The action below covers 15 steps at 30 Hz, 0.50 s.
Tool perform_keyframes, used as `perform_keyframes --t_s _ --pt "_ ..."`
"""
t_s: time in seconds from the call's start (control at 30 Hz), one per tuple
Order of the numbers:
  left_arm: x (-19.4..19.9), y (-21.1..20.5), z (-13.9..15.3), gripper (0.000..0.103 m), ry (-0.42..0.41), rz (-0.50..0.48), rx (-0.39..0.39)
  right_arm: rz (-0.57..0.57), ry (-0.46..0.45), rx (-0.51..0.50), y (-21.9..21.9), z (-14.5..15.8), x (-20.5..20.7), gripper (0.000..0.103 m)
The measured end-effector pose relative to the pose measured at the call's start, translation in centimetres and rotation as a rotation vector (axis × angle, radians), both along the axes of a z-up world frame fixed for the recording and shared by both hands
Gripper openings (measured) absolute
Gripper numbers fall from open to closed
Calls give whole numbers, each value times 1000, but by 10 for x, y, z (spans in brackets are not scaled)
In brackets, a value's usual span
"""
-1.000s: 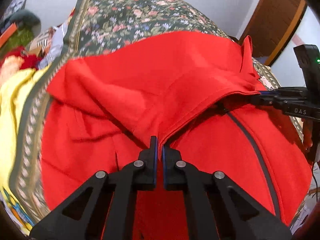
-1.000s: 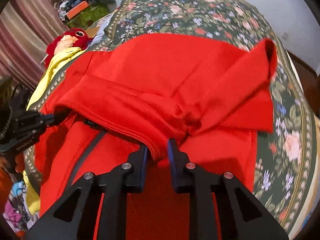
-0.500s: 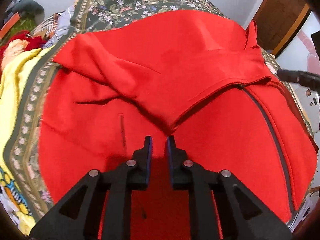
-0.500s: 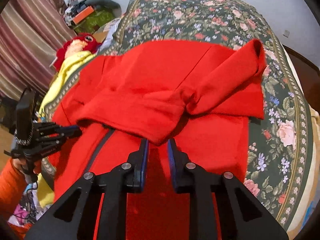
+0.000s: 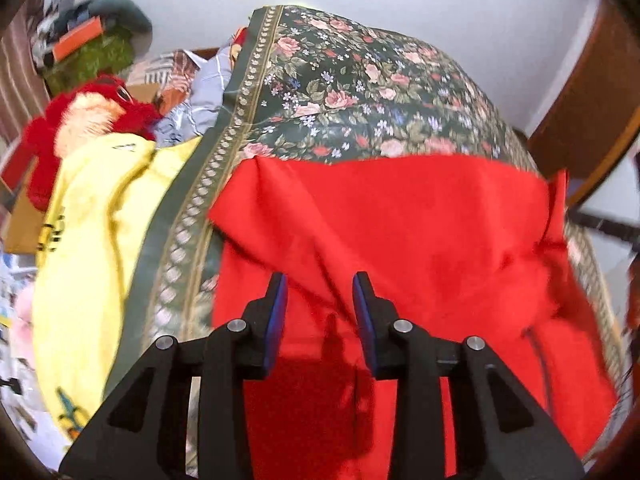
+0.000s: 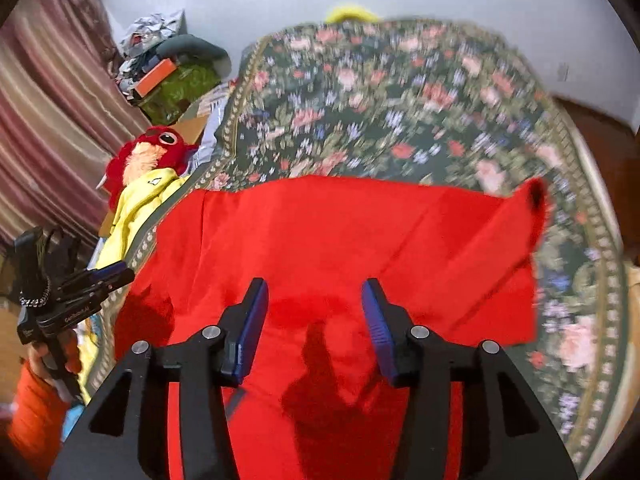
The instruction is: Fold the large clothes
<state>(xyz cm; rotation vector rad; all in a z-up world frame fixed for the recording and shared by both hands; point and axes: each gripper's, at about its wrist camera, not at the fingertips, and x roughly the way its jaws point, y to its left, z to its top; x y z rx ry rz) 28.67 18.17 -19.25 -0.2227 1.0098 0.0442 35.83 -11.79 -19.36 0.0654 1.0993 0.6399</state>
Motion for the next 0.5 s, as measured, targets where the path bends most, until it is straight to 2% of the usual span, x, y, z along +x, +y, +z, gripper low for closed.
perform_keyframes --t_s 0.07,0.17,0.27,0.33,0.4,0.43,0.5 --pt "15 2 -6 33 11 -5 -54 -1 54 14 7 -12 10 45" --pt "31 -5 -16 33 29 -16 -76 -21 87 -14 13 -27 19 45" --pt "47 -8 -36 33 70 -4 -78 -67 60 -106 8 -40 23 45" --pt "55 -6 -55 33 122 19 -44 -93 33 -188 -2 -46 25 45" --pt "55 -2 -71 33 164 30 -47 -99 31 -241 -17 -52 28 45" --pt "52 1 -77 33 166 25 -69 -97 32 -227 -26 -53 28 45" --pt "45 2 -79 33 134 -2 -64 -120 30 -182 -47 -50 25 45"
